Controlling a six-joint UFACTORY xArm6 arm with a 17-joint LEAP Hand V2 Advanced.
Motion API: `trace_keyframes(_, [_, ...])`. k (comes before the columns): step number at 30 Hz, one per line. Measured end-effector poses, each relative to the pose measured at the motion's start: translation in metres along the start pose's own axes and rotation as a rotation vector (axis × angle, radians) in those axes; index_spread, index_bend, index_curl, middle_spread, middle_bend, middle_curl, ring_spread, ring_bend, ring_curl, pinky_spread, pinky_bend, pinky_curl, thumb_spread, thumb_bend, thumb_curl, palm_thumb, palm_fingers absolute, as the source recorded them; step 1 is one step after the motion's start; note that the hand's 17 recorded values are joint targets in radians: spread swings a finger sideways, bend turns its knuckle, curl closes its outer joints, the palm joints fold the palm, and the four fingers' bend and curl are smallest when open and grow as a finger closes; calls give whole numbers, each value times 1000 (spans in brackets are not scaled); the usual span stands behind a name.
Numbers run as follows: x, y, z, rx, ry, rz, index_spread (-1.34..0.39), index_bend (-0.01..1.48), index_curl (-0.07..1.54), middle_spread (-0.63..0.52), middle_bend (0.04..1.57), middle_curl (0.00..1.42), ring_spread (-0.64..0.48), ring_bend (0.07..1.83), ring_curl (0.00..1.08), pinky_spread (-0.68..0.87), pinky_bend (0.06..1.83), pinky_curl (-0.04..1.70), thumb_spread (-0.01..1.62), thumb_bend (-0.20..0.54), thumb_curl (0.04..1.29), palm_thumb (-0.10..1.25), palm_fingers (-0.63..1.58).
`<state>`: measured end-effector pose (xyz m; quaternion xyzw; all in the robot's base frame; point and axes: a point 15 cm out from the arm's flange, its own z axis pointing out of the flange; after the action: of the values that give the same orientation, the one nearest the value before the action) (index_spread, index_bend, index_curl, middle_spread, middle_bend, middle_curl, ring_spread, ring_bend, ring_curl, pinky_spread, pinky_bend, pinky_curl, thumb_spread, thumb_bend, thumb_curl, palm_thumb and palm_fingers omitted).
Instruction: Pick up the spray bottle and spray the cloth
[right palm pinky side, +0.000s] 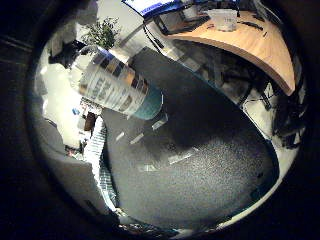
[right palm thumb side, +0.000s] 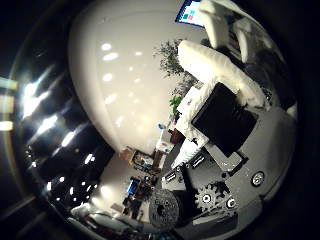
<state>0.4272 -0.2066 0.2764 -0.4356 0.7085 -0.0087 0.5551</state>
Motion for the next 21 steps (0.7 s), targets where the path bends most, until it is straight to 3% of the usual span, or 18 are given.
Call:
trace_keyframes(12, [-7,7,-8,8,-32,12,-320,923,838,-161,1213,715,-206,1343,594,-279,1261,656,1166,-13,377,947,1158])
trace_keyframes(21, [-14,4,-24,35,-49,-12,-300,992,897,-193,1242,811,-220,1419,677,-238,1317,777,1170,-18,391,924,939])
